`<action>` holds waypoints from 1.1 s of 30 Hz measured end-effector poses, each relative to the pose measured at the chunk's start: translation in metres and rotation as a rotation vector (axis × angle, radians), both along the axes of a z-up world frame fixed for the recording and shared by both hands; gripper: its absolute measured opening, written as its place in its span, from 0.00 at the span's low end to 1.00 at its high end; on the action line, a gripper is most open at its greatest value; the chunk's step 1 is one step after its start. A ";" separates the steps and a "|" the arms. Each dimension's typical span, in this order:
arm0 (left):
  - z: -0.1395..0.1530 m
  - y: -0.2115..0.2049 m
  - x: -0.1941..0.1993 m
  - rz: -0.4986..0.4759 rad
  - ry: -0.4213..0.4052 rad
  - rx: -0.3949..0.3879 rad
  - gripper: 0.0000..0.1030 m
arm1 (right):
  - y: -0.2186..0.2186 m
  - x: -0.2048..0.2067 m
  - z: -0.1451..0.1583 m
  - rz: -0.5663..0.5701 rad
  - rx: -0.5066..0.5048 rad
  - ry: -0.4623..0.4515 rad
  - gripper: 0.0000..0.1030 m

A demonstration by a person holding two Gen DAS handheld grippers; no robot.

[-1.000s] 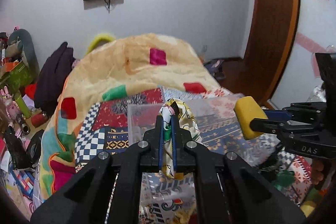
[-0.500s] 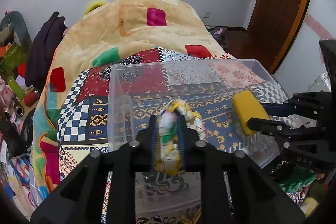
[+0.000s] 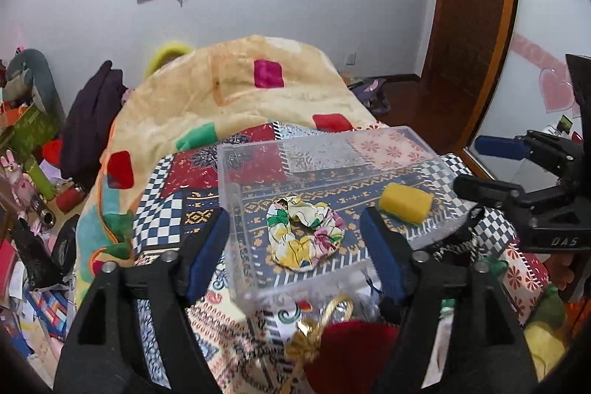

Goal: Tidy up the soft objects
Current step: 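Open both tools to drop the sponge and scrunchie into the box, then grasp the red pouch with the left tool while the right tool grasps the white cloth bag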

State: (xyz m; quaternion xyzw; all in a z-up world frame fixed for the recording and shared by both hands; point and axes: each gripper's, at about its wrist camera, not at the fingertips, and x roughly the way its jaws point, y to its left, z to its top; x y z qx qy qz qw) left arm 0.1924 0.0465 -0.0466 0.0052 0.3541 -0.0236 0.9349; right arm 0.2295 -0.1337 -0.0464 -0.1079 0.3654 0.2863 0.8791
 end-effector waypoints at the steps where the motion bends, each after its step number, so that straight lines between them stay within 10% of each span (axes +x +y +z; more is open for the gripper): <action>1: 0.002 0.000 -0.004 0.002 -0.010 0.003 0.79 | -0.002 -0.006 0.004 0.000 0.004 -0.018 0.68; 10: 0.008 -0.003 -0.050 0.011 -0.065 0.009 0.93 | -0.014 -0.056 0.021 0.020 0.067 -0.098 0.80; 23: -0.047 -0.007 -0.069 -0.019 0.053 0.011 0.93 | 0.013 -0.088 -0.033 0.137 0.101 0.066 0.78; 26: -0.059 -0.004 -0.068 -0.016 0.087 -0.010 0.93 | 0.017 -0.091 -0.044 0.163 0.094 0.109 0.67; 33: -0.074 0.000 -0.062 -0.037 0.128 -0.069 0.50 | 0.023 -0.090 -0.066 0.191 0.068 0.188 0.29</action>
